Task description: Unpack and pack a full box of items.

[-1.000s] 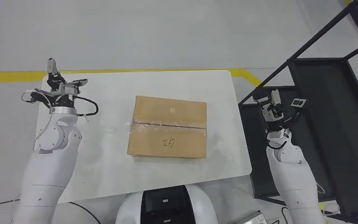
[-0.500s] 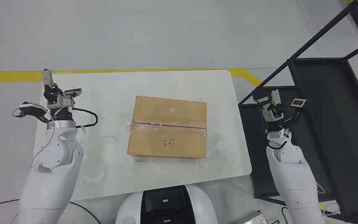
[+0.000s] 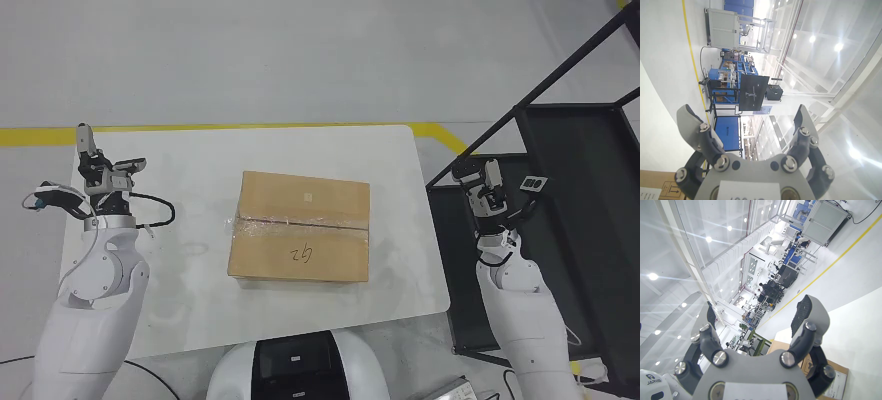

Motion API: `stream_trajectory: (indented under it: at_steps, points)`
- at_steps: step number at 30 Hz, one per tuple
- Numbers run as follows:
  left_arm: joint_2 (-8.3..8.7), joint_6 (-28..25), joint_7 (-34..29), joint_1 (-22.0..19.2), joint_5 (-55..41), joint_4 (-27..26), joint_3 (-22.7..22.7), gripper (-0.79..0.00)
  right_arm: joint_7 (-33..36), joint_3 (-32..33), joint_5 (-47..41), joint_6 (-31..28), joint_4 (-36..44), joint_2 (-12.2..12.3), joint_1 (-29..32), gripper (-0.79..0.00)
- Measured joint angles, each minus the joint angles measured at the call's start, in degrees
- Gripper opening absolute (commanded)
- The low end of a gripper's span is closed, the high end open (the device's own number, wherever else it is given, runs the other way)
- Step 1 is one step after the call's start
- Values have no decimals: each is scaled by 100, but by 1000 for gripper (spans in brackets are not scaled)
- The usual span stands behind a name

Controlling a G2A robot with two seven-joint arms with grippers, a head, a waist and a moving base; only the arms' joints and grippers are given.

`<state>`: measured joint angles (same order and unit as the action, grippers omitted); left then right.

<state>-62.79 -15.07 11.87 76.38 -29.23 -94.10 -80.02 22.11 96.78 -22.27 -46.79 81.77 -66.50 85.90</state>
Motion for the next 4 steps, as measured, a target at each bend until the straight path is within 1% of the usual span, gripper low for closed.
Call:
stream_trajectory:
  at_steps: [4]
  points:
    - [0,0,0,0,0,0,0,0,0,0,0,0,0,0,0,-1]
